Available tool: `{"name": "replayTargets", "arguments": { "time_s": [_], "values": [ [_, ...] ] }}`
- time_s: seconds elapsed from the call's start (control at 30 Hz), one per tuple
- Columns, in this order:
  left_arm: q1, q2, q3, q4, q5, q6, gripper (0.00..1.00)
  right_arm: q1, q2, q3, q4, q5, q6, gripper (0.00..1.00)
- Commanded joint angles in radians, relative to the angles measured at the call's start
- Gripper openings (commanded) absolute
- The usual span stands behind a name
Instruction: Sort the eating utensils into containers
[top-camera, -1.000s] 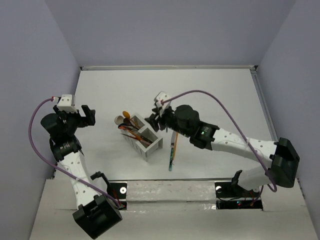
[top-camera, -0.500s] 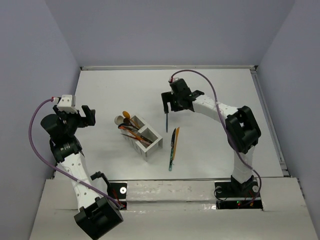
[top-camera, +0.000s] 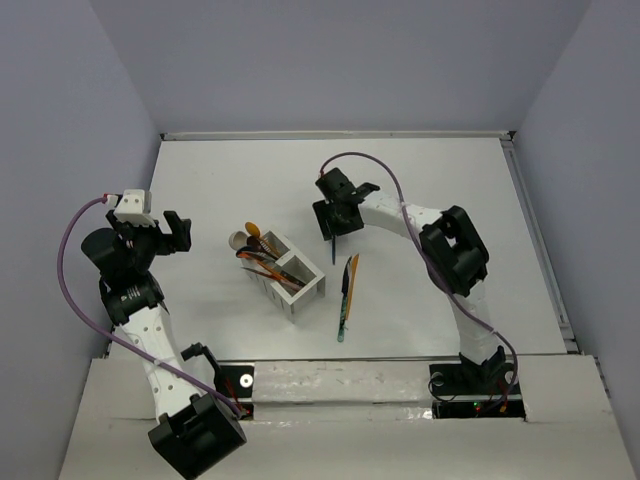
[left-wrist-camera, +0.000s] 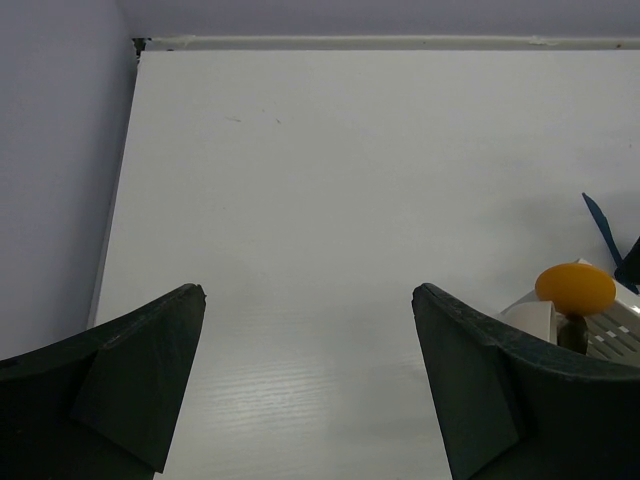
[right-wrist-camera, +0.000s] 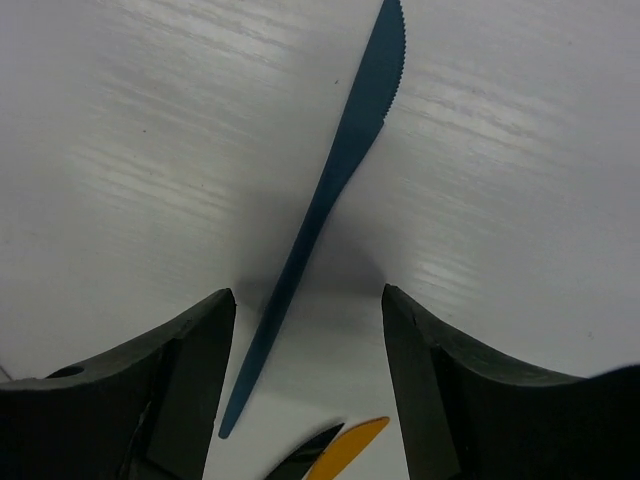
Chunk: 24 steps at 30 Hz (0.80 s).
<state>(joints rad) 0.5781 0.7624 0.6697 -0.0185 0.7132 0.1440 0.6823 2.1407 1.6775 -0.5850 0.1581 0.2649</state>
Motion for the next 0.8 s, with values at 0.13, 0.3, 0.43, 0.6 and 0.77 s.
{"name": "replayTargets", "arguments": {
  "time_s": [0.13,0.3,0.43,0.6,0.77],
  "values": [
    [0.005,-0.020,0.024,0.048,0.029,0.002,0.96,0.019,0.130,0.125,-0.160,0.115,-0.012,0.50],
    [0.005,-0.023,0.024,0.051,0.028,0.002,0.96,0.019,0.142,0.110,-0.180,0.142,-0.009,0.15],
    [0.006,-0.026,0.024,0.051,0.028,0.002,0.96,0.010,0.116,0.122,-0.164,0.135,0.002,0.04],
    [0.005,-0.034,0.022,0.051,0.025,0.003,0.97,-0.029,0.111,0.163,-0.156,0.101,-0.010,0.00],
    [0.005,-0.032,0.021,0.054,0.029,0.002,0.97,-0.038,-0.052,0.081,-0.026,0.092,-0.073,0.00]
  ]
}}
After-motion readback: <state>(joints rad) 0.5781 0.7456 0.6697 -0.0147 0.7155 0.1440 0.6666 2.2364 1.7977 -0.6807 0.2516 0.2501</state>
